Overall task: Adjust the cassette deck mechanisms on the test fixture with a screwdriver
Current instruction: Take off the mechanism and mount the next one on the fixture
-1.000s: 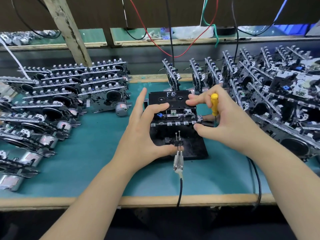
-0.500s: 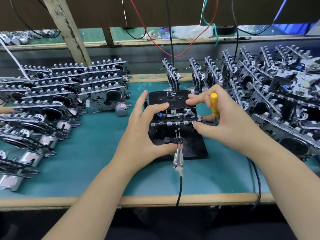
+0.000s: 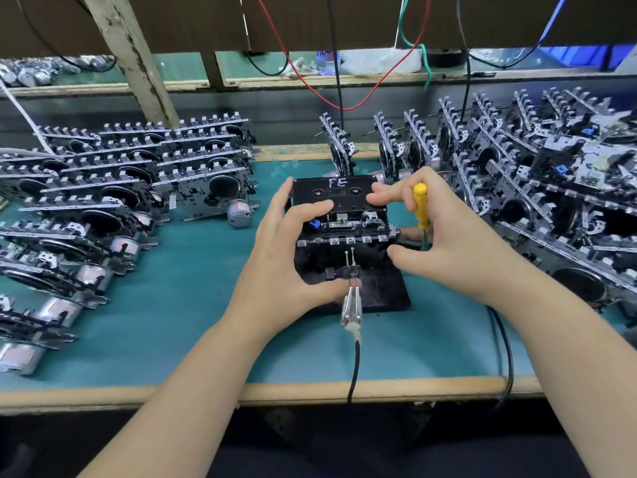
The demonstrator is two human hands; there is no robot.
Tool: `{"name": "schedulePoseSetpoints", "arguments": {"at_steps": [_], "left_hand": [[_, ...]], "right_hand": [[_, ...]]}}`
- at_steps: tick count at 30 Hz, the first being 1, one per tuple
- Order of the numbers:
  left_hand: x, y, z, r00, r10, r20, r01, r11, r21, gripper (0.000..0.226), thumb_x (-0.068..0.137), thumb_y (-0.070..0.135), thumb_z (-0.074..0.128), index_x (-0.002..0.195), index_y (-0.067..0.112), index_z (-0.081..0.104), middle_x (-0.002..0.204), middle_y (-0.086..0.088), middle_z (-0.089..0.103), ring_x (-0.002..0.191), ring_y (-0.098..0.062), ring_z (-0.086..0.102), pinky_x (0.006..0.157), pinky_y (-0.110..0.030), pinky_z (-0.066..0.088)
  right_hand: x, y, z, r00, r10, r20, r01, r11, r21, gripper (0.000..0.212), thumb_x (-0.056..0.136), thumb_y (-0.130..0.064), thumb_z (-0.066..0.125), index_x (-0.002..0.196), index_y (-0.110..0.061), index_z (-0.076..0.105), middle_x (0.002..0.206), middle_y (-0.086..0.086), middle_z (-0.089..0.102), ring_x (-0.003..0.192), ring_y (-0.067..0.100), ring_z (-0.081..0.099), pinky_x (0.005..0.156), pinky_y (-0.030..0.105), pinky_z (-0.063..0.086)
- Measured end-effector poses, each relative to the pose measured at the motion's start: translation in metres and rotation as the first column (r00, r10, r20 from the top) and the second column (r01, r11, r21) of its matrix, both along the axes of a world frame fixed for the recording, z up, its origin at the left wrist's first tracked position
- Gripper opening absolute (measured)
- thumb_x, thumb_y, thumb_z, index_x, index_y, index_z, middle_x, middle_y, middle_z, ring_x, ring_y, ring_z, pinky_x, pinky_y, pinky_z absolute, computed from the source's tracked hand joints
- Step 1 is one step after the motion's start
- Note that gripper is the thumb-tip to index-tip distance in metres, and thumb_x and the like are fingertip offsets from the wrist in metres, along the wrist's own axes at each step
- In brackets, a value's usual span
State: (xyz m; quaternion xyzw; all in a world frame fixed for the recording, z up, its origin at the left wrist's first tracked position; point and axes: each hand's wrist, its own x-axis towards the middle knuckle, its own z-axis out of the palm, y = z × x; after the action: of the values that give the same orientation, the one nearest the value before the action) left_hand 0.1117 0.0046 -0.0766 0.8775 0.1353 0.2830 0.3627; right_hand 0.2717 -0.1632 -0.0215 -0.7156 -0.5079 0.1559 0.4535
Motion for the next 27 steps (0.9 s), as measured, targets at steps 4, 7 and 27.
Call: {"name": "schedulePoseSetpoints", "arguments": {"at_steps": [4, 7, 27], "left_hand": [[-0.001, -0.001, 0.002, 1.000, 0.003, -0.014, -0.003, 1.000, -0.002, 0.090, 0.060, 0.042, 0.094, 0.132, 0.058, 0.043, 0.165, 0.020, 0.006, 0.147, 0.010, 0.012, 0.101, -0.008, 0.021], [-0.005, -0.002, 0.006, 0.998, -0.024, -0.065, 0.024, 1.000, -0.002, 0.094, 0.060, 0.044, 0.093, 0.135, 0.059, 0.039, 0.165, 0.023, -0.001, 0.148, 0.010, 0.010, 0.102, -0.008, 0.021], [0.000, 0.072, 0.063, 0.900, -0.087, -0.427, 0.060, 0.995, -0.076, 0.119, 0.054, 0.040, 0.095, 0.152, 0.043, 0.029, 0.124, 0.041, 0.050, 0.112, 0.021, 0.051, 0.103, -0.024, 0.043]], "right_hand": [[-0.002, 0.001, -0.002, 1.000, 0.004, -0.016, -0.004, 1.000, 0.010, 0.045, 0.081, 0.009, 0.062, 0.092, -0.024, 0.032, 0.132, -0.017, 0.062, 0.139, -0.007, 0.039, 0.097, 0.031, 0.050], [-0.003, -0.002, -0.002, 0.999, 0.017, -0.037, -0.016, 1.000, 0.019, 0.044, 0.082, 0.010, 0.061, 0.091, -0.023, 0.033, 0.134, -0.016, 0.061, 0.141, -0.005, 0.038, 0.104, 0.038, 0.048], [0.032, 0.031, 0.048, 0.954, 0.053, 0.294, 0.090, 0.889, -0.449, 0.063, 0.057, -0.044, 0.088, 0.080, -0.038, 0.030, 0.137, -0.017, 0.052, 0.107, 0.016, 0.062, 0.070, 0.032, 0.055]]}}
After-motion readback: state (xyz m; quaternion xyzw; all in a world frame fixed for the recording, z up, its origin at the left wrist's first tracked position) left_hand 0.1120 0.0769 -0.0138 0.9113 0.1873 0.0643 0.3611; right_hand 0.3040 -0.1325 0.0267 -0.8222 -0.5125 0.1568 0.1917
